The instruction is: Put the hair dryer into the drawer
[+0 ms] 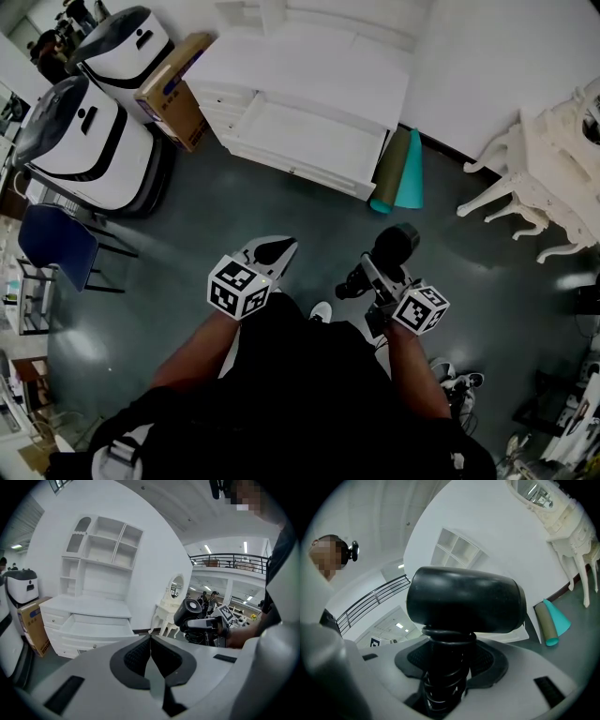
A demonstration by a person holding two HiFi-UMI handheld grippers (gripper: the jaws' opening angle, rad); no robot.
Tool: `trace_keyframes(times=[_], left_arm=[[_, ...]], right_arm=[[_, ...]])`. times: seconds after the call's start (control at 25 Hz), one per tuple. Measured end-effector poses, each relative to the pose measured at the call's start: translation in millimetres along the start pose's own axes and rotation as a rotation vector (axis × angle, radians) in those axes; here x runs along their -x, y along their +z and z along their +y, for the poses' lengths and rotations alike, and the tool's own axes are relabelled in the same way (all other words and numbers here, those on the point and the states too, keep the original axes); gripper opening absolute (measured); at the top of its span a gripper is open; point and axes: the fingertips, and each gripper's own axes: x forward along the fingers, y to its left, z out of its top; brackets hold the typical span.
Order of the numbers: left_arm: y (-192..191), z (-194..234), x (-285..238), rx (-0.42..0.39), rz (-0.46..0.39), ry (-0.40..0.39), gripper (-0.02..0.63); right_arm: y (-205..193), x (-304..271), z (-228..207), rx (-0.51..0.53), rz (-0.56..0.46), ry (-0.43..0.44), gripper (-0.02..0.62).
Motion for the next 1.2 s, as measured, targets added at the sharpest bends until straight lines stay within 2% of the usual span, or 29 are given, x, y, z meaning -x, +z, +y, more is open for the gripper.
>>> trace_keyframes(times=[0.32, 0.6, 1.04, 1.2], left_arm=[[5, 23, -27, 0.012, 0.017, -0.010, 0.011], [34, 53, -60, 0.002, 0.006, -0.049, 0.011], [70, 149, -107, 0.008, 0.032, -0.060, 0.011], [77, 186, -122, -0.007, 0.074, -0.079, 0.011]], right_arm=[[7, -19, -19, -0.003, 0.009, -0.017, 0.218], [33, -47, -39, -0.001, 0.000, -0.054, 0.218], [80, -140, -76, 0.003, 0.015, -0.126, 0.218], [93, -174, -90, 0.005, 0.022, -0.179, 0.218]])
